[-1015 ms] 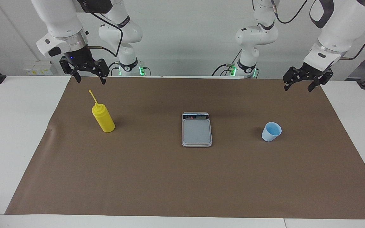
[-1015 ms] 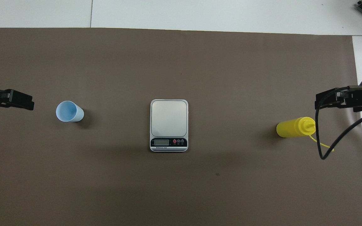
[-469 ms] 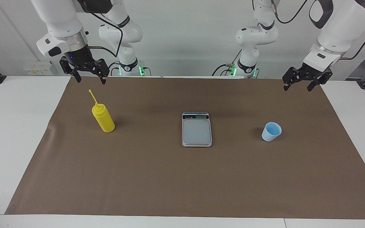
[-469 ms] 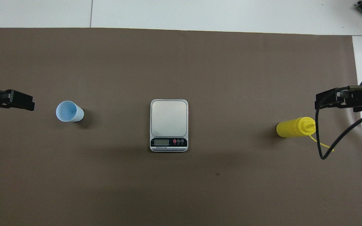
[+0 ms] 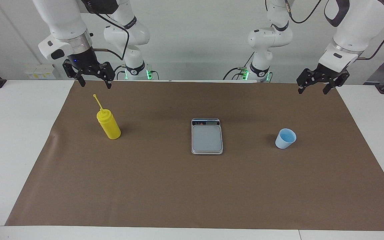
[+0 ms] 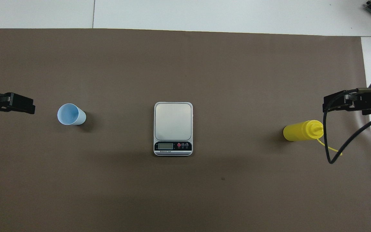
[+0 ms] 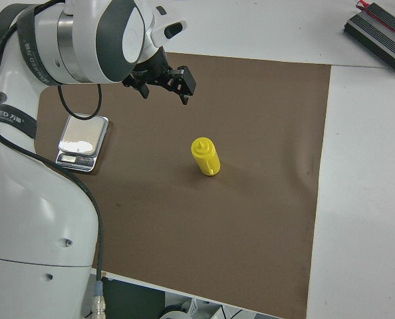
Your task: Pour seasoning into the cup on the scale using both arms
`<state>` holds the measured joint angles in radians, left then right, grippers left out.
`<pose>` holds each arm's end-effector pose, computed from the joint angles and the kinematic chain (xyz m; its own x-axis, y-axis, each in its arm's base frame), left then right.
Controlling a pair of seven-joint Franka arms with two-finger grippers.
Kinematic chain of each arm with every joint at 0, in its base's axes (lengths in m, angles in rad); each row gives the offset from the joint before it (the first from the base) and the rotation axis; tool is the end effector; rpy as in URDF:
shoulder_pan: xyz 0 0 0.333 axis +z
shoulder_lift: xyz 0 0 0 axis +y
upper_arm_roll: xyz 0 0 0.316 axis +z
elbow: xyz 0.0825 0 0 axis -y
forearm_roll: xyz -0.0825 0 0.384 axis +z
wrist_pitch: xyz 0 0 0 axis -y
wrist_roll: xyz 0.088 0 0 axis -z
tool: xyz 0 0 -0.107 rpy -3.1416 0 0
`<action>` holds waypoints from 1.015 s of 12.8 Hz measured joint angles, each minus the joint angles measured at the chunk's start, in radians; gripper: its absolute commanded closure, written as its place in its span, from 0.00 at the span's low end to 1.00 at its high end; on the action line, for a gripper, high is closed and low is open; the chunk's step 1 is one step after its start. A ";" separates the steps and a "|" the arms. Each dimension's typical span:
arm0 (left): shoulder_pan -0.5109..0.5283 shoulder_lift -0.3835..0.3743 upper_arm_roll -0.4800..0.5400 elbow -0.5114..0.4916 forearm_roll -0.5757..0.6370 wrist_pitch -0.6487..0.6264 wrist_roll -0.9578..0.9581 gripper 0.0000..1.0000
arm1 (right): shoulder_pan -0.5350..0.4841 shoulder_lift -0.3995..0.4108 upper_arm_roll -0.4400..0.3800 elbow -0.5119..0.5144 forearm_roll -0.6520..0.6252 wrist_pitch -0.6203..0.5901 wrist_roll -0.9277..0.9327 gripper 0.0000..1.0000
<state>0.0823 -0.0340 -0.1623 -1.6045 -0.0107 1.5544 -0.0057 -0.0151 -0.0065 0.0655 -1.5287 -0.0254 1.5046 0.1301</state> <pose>0.5401 -0.0460 0.6256 0.9971 -0.0742 -0.0166 -0.0741 -0.9972 0.0051 0.5455 0.0248 0.6421 0.9966 -0.0813 -0.0141 -0.0808 -0.9963 0.0279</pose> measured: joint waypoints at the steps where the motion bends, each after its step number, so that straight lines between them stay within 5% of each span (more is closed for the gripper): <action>1: 0.000 0.000 0.001 -0.001 0.000 0.000 0.001 0.00 | 0.000 0.000 0.000 0.000 0.000 0.000 0.000 0.00; 8: 0.001 0.015 0.004 -0.034 0.000 0.106 0.022 0.00 | 0.000 0.000 0.000 0.000 0.000 0.000 0.000 0.00; 13: 0.032 0.129 0.015 -0.138 0.001 0.310 0.022 0.00 | 0.000 0.000 0.000 0.000 0.000 0.000 0.000 0.00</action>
<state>0.1139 0.0946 -0.1476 -1.7424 -0.0096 1.8648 0.0160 -0.0151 -0.0064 0.0655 -1.5287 -0.0254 1.5046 0.1301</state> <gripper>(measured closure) 0.000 0.000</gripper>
